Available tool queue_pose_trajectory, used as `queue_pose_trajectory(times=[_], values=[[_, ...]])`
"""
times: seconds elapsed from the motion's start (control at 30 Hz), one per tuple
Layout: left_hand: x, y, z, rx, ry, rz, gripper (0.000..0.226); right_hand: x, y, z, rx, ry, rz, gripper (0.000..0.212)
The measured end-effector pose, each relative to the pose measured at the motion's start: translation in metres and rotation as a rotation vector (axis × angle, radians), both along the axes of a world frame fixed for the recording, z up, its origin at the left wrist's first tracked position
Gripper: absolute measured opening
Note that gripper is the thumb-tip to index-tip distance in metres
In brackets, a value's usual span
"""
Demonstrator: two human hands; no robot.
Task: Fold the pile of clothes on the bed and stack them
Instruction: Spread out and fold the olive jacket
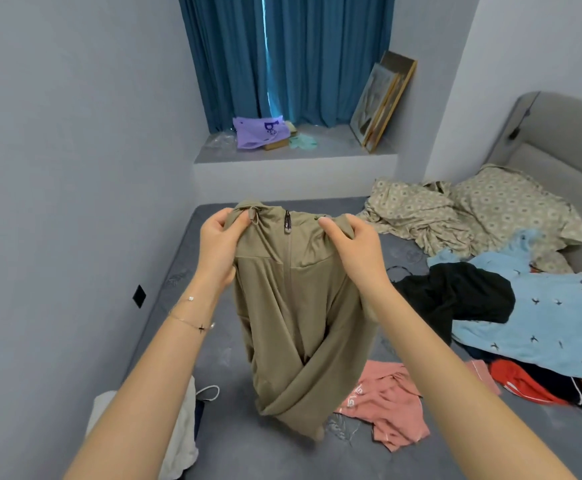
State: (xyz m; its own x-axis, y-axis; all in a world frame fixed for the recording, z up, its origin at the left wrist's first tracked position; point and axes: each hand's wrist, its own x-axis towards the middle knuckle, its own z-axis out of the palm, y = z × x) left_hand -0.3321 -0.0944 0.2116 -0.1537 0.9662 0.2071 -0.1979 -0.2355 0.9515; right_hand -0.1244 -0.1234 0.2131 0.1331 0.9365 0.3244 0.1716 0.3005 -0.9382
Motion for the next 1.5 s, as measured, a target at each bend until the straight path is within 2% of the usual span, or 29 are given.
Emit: queue_pose_trajectory(times=[0.23,0.33,0.43,0.5,0.57,0.77,0.97,1.07,1.23,1.37,1.5], values=[[-0.003,-0.025,0.028,0.074,0.123,0.024,0.017,0.020,-0.030,0.036,0.106,0.012,0.051,0.041],[-0.016,-0.012,0.040,0.075,0.149,-0.048,0.007,0.022,-0.015,0.044,0.170,0.012,0.077,0.042],[-0.020,0.020,0.024,0.014,0.238,-0.051,0.009,0.026,0.020,0.028,0.171,-0.121,0.025,0.041],[-0.014,0.048,-0.010,-0.051,0.351,0.002,0.018,0.032,0.048,-0.007,0.079,-0.171,-0.008,0.033],[-0.007,0.074,-0.060,-0.117,0.453,0.019,0.024,0.038,0.075,-0.056,-0.049,-0.237,-0.058,0.036],[0.002,0.151,-0.208,-0.340,0.602,-0.089,0.024,0.052,0.130,-0.209,-0.416,-0.410,-0.173,0.041],[0.021,0.217,-0.300,-0.418,0.558,-0.145,0.035,0.057,0.177,-0.292,-0.455,-0.497,-0.301,0.046],[0.036,0.248,-0.340,-0.422,0.535,-0.117,0.040,0.057,0.215,-0.328,-0.515,-0.467,-0.328,0.046],[0.049,0.293,-0.426,-0.510,0.550,-0.062,0.033,0.070,0.270,-0.408,-0.590,-0.401,-0.372,0.044],[0.059,0.307,-0.485,-0.555,0.649,-0.087,0.020,0.078,0.296,-0.468,-0.669,-0.432,-0.299,0.022],[0.073,0.304,-0.523,-0.508,0.780,-0.137,0.051,0.081,0.300,-0.509,-0.727,-0.543,-0.255,0.033]])
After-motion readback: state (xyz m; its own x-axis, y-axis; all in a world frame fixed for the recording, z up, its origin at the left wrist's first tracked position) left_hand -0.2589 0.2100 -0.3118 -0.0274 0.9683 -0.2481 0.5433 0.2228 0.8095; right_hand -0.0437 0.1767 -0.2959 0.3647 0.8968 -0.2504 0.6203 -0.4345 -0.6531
